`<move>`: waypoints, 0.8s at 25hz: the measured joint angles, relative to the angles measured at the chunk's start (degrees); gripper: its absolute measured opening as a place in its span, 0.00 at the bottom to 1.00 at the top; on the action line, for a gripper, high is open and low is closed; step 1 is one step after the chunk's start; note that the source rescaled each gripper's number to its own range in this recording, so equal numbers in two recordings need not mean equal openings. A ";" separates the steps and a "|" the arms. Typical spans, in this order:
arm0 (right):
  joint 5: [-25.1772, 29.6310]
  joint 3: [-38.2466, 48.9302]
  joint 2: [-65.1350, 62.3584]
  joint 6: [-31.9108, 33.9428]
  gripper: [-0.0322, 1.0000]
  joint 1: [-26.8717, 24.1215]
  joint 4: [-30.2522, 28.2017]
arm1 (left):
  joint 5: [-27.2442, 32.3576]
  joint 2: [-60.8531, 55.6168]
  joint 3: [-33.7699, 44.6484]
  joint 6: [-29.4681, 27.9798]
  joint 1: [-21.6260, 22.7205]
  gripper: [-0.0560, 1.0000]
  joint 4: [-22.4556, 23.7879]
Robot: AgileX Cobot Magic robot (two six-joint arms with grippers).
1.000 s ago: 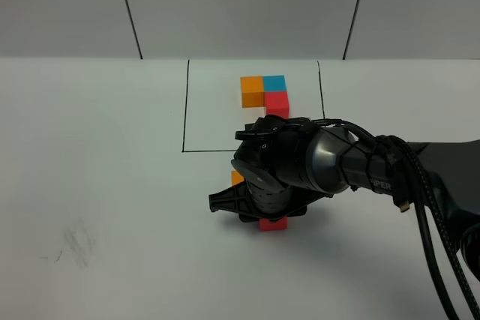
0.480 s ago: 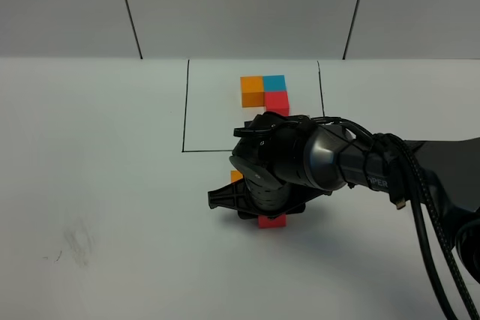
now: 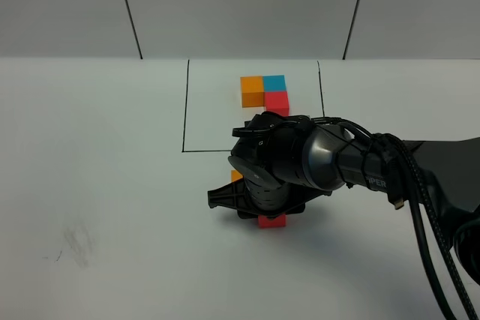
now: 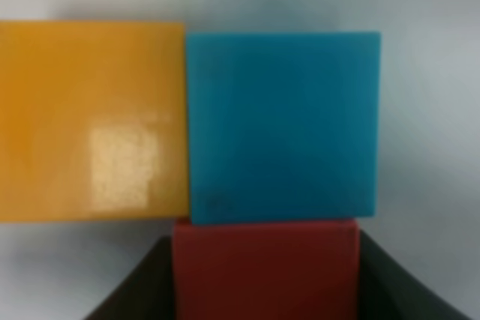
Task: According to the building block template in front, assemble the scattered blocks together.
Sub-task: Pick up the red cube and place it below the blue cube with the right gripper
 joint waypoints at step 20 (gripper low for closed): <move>9.54 -0.56 -4.72 -2.37 0.98 -0.17 -2.01 | 0.00 0.00 0.00 0.00 0.00 0.68 0.00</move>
